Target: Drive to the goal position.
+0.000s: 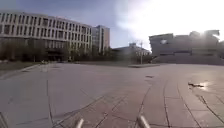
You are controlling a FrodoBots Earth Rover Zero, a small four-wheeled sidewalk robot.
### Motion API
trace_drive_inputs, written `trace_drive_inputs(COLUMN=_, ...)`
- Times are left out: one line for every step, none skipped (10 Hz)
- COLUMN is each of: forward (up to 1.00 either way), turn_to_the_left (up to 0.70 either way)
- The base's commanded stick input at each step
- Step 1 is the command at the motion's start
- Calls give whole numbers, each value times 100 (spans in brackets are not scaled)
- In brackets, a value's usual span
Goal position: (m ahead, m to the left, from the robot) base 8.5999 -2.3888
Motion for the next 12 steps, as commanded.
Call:
trace_drive_inputs(forward=100, turn_to_the_left=0)
trace_drive_inputs(forward=100, turn_to_the_left=0)
trace_drive_inputs(forward=100, turn_to_the_left=0)
trace_drive_inputs(forward=100, turn_to_the_left=0)
trace_drive_inputs(forward=100, turn_to_the_left=0)
trace_drive_inputs(forward=100, turn_to_the_left=0)
trace_drive_inputs(forward=100, turn_to_the_left=0)
trace_drive_inputs(forward=100, turn_to_the_left=0)
trace_drive_inputs(forward=100, turn_to_the_left=0)
trace_drive_inputs(forward=100, turn_to_the_left=0)
trace_drive_inputs(forward=100, turn_to_the_left=0)
trace_drive_inputs(forward=100, turn_to_the_left=0)
